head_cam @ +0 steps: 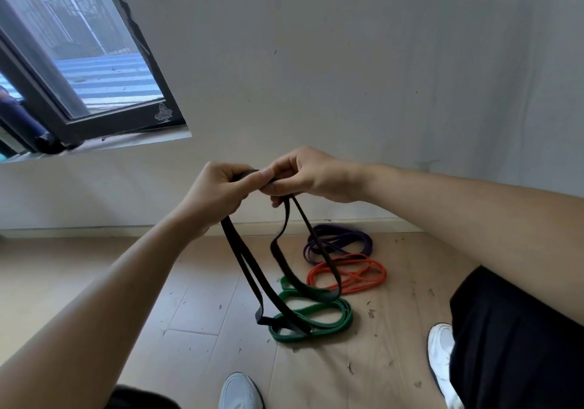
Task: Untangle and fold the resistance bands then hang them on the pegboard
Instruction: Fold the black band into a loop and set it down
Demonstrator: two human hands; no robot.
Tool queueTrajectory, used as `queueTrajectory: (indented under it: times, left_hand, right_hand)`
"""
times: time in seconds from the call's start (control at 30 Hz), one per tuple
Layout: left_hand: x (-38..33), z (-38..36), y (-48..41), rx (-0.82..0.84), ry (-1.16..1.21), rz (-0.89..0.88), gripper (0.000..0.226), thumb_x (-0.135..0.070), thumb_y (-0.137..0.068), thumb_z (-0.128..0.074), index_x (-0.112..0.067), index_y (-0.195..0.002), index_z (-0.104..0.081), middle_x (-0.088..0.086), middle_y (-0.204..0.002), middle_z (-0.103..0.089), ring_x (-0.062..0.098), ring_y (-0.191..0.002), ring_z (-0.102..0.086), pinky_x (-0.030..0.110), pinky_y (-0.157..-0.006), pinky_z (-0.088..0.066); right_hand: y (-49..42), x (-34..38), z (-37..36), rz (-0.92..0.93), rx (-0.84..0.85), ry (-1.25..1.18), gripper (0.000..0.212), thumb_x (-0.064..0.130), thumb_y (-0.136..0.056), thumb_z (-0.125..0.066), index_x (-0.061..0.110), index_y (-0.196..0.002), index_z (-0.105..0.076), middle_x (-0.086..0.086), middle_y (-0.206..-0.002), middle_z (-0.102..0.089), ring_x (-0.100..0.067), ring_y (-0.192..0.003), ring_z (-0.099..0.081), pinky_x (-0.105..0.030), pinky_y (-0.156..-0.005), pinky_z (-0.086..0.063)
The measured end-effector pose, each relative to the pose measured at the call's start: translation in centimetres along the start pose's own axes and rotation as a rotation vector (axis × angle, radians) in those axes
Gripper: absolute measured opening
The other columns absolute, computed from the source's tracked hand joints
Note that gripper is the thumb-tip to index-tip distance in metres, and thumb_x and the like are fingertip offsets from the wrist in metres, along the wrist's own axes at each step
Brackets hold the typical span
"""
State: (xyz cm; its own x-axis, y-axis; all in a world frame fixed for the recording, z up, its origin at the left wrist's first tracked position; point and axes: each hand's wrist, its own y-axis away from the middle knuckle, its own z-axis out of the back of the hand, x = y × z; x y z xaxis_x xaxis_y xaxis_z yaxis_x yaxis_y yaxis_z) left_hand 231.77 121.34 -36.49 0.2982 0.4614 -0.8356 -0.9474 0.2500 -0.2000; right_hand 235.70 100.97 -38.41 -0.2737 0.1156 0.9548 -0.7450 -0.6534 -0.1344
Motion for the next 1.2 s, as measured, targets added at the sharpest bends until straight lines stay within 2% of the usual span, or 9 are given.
queueTrajectory:
  times: [0.1, 0.2, 0.33, 0.43, 0.57, 0.67, 0.77, 1.0, 1.2]
  left_hand:
    - [0.3, 0.1, 0.2, -0.04, -0.063, -0.007, 0.031, -0.047, -0.081, -0.075, -0.017, -0.089, -0.078, -0.001, -0.052, -0.046, 0.012, -0.047, -0.036, 0.025, -0.045, -0.027]
    - [0.4, 0.1, 0.2, -0.026, -0.009, -0.005, 0.029, -0.035, -0.082, -0.079, -0.015, -0.101, -0.072, 0.003, -0.062, -0.068, 0.013, -0.049, -0.055, 0.023, -0.048, -0.044]
    - [0.9, -0.8, 0.1, 0.041, 0.098, -0.024, 0.03, -0.032, -0.08, -0.076, -0.013, -0.103, -0.07, 0.008, -0.087, -0.077, 0.026, -0.08, -0.076, 0.029, -0.071, -0.058]
    - [1.2, -1.6, -0.1, 0.1, 0.191, -0.024, 0.03, -0.029, -0.081, -0.073, -0.011, -0.104, -0.068, 0.01, -0.097, -0.079, 0.023, -0.098, -0.076, 0.028, -0.085, -0.058]
    - [1.2, -2.1, -0.2, 0.181, 0.323, 0.044, 0.03, -0.025, -0.082, -0.071, -0.006, -0.104, -0.065, 0.009, -0.094, -0.076, 0.026, -0.096, -0.074, 0.031, -0.087, -0.058]
    - [1.5, -3.2, 0.0, 0.265, 0.195, 0.049, 0.03, -0.026, -0.078, -0.076, -0.008, -0.101, -0.069, 0.001, -0.09, -0.074, 0.022, -0.091, -0.073, 0.031, -0.088, -0.059]
    - [2.3, -4.2, 0.1, 0.292, 0.089, 0.088, 0.024, -0.02, -0.084, -0.076, -0.007, -0.102, -0.069, 0.006, -0.095, -0.076, 0.021, -0.096, -0.074, 0.035, -0.092, -0.058]
    - [3.2, -3.0, -0.2, 0.124, 0.027, 0.061, 0.017, -0.012, -0.094, -0.068, -0.015, -0.11, -0.069, 0.006, -0.097, -0.077, 0.019, -0.096, -0.075, 0.035, -0.094, -0.058]
    - [1.6, -0.9, -1.3, -0.097, 0.33, 0.062, 0.017, -0.006, -0.096, -0.063, -0.009, -0.111, -0.069, 0.004, -0.085, -0.072, 0.023, -0.086, -0.07, 0.041, -0.093, -0.057]
  right_hand:
    - [0.2, 0.6, 0.7, -0.003, -0.052, 0.066, 0.027, 0.011, -0.09, -0.076, -0.005, -0.11, -0.07, -0.009, -0.085, -0.069, -0.018, -0.079, -0.067, -0.033, -0.082, -0.06]
    - [0.8, 1.3, 1.8, 0.025, -0.073, 0.138, 0.025, 0.011, -0.09, -0.076, -0.003, -0.109, -0.07, -0.01, -0.087, -0.067, -0.017, -0.077, -0.063, -0.028, -0.072, -0.055]
    - [1.7, 2.0, 2.8, 0.064, -0.087, 0.161, 0.022, 0.011, -0.091, -0.075, -0.003, -0.108, -0.072, -0.012, -0.088, -0.065, -0.019, -0.08, -0.057, -0.032, -0.072, -0.048]
    - [2.0, 2.1, 3.2, 0.08, -0.083, 0.173, 0.021, 0.013, -0.092, -0.073, -0.001, -0.108, -0.072, -0.013, -0.093, -0.065, -0.019, -0.084, -0.057, -0.036, -0.076, -0.046]
    - [2.3, 2.2, 3.4, 0.072, -0.088, 0.175, 0.019, 0.013, -0.095, -0.07, 0.0, -0.109, -0.07, -0.008, -0.095, -0.067, -0.017, -0.089, -0.059, -0.034, -0.078, -0.047]
    - [2.3, 2.2, 3.8, 0.09, -0.137, 0.151, 0.018, 0.013, -0.095, -0.069, 0.0, -0.107, -0.069, -0.002, -0.089, -0.064, -0.014, -0.084, -0.057, -0.031, -0.075, -0.047]
    - [2.4, 2.3, 4.8, 0.142, -0.216, 0.065, 0.009, 0.013, -0.094, -0.07, 0.006, -0.101, -0.07, 0.006, -0.079, -0.062, -0.009, -0.074, -0.054, -0.026, -0.069, -0.045]
    - [3.1, 1.8, 7.1, 0.166, -0.357, -0.206, 0.003, 0.013, -0.096, -0.067, 0.011, -0.095, -0.065, 0.002, -0.076, -0.053, -0.012, -0.066, -0.051, -0.025, -0.066, -0.046]
    - [4.2, -1.3, 9.7, -0.089, -0.219, 0.026, 0.023, 0.004, -0.09, -0.072, 0.001, -0.111, -0.065, -0.001, -0.084, -0.063, -0.012, -0.077, -0.061, -0.027, -0.078, -0.053]
